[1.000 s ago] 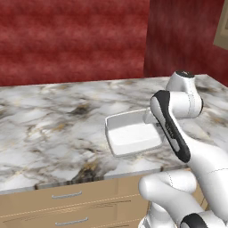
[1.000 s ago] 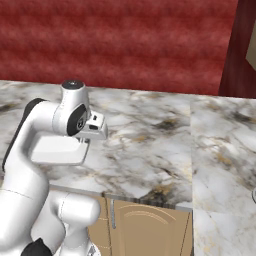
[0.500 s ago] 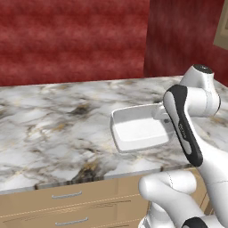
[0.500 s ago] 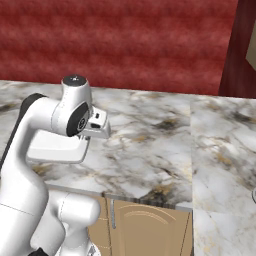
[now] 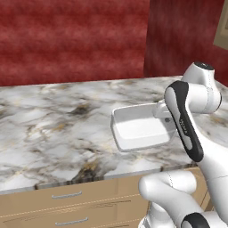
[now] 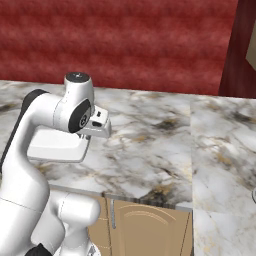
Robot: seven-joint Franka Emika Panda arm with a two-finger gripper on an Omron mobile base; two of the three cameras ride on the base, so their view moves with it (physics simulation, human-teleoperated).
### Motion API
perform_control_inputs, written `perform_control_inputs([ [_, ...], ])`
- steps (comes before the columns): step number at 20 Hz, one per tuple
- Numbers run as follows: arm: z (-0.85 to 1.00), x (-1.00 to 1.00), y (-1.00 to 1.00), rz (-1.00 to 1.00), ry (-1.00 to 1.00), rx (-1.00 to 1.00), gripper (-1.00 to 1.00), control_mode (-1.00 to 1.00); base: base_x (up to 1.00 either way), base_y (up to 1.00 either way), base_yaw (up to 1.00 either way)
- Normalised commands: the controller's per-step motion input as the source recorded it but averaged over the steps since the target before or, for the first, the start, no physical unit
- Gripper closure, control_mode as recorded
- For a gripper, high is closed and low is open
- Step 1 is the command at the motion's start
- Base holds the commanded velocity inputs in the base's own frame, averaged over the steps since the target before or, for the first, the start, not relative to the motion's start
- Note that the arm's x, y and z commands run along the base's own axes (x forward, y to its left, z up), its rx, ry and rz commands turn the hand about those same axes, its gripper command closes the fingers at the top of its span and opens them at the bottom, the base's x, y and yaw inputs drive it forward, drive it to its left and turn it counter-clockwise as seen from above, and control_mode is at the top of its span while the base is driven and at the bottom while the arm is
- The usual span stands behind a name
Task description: Pick the bowl and tupperware and place them in the sink. Then turn on the water.
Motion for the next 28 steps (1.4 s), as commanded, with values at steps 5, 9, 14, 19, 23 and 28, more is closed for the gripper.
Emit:
perform_control_inputs([
  [5,0.00,0.00,0.00,0.00,0.00,0.00,1.00,-1.00,0.00,0.00,0.00],
  [9,0.00,0.00,0.00,0.00,0.00,0.00,1.00,-1.00,0.00,0.00,0.00],
  [14,0.00,0.00,0.00,0.00,0.00,0.00,1.00,1.00,-0.10,0.00,0.00],
  [19,0.00,0.00,0.00,0.00,0.00,0.00,1.00,1.00,-0.97,0.00,-0.32],
  [23,0.00,0.00,0.00,0.00,0.00,0.00,1.00,1.00,-0.75,0.00,-0.73],
  [28,0.00,0.00,0.00,0.00,0.00,0.00,1.00,1.00,-0.48,0.00,-0.84],
])
